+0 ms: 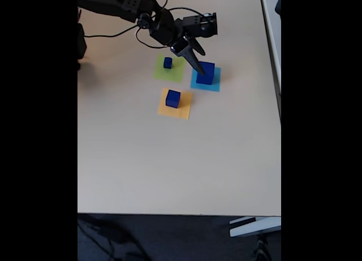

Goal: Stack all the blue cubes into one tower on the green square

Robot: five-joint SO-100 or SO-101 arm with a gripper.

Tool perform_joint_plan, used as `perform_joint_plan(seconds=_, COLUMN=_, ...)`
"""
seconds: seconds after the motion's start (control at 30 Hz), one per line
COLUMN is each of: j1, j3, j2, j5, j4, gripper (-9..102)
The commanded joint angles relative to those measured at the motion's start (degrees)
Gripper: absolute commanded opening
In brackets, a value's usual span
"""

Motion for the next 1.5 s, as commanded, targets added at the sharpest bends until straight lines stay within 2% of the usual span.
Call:
perform_joint_plan(seconds=0.0, j1=-2.1, j3=-2.4, j2=8.5, j5=-1.2, j4=2.4, gripper=46)
perform_joint_plan(seconds=0.1, j1=-4.1, j3=1.3, j2=11.2, j5=0.6, j4=3.0, gripper=47)
perform_joint_plan(seconds=0.27, j1=-6.8, j3=4.0, j2=12.6, j5=-2.2, j4=4.0, gripper=57)
perform_joint_plan(seconds=0.37, j1=-8.1, j3=7.7, j2=14.1, j5=0.5, j4=3.6, gripper=55)
perform_joint_plan(seconds=0.47, j1=-10.1, j3=14.7, j2=15.5, j5=11.2, j4=0.7, gripper=52)
perform_joint_plan(seconds=0.53, j1=-11.3, j3=17.8, j2=15.8, j5=12.0, j4=-2.2, gripper=54)
perform_joint_plan(seconds=0.7, j1=-12.7, j3=19.4, j2=14.4, j5=13.4, j4=-2.6, gripper=52)
perform_joint_plan(seconds=0.93, j1=-13.6, j3=30.1, j2=15.5, j5=13.3, j4=-16.2, gripper=46)
perform_joint_plan(seconds=1.1, j1=-14.0, j3=33.3, j2=16.2, j5=13.9, j4=-18.9, gripper=45)
perform_joint_plan(seconds=1.23, j1=-14.5, j3=38.2, j2=16.9, j5=15.6, j4=-25.0, gripper=43)
perform_joint_plan(seconds=1.47, j1=-14.5, j3=43.0, j2=18.5, j5=16.4, j4=-28.2, gripper=40)
